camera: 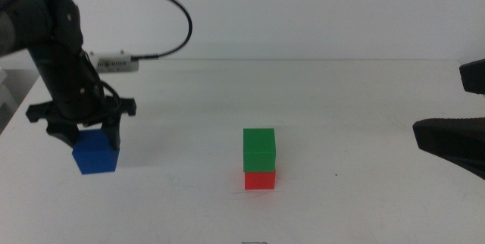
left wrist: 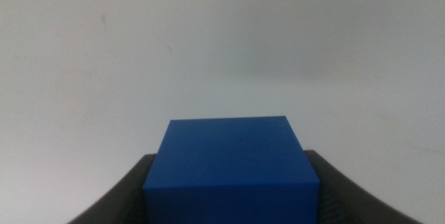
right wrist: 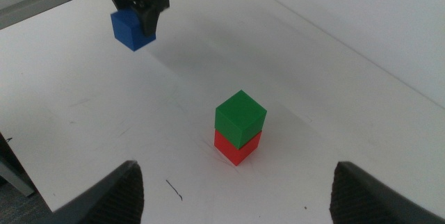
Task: Stack red cubes first, then green, then blue cubes in a specific spot.
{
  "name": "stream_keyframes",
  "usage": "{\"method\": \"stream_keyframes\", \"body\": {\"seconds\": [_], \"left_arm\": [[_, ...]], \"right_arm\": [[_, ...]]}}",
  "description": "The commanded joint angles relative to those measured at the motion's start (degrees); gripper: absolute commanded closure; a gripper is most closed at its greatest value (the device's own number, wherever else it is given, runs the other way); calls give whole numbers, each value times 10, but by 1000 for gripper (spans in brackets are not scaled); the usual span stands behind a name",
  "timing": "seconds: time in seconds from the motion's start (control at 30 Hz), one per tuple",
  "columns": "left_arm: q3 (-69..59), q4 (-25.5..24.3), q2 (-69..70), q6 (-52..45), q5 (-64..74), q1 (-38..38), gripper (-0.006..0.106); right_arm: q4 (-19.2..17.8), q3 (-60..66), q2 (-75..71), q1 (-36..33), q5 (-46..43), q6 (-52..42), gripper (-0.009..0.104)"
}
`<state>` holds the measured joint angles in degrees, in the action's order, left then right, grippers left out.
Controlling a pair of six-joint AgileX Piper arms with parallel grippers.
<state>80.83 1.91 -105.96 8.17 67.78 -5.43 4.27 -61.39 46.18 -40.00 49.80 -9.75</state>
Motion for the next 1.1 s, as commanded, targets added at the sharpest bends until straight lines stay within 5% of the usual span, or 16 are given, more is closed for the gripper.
{"method": "stream_keyframes", "body": {"seconds": [0.0, 0.1, 0.53, 1.07], "left_arm": [[20, 2, 60, 47, 26, -18, 100], [34, -19, 87, 148, 71, -54, 101], [199, -53, 20, 265, 79, -273, 101], [289, -43, -59, 305, 79, -327, 101]], "right_arm": [[-1, -14, -1, 5, -41, -5, 3], [-1, -14, -1, 5, -41, -5, 3], [-1, -14, -1, 5, -40, -5, 3], [-1, -14, -1, 5, -40, -5, 3]]}}
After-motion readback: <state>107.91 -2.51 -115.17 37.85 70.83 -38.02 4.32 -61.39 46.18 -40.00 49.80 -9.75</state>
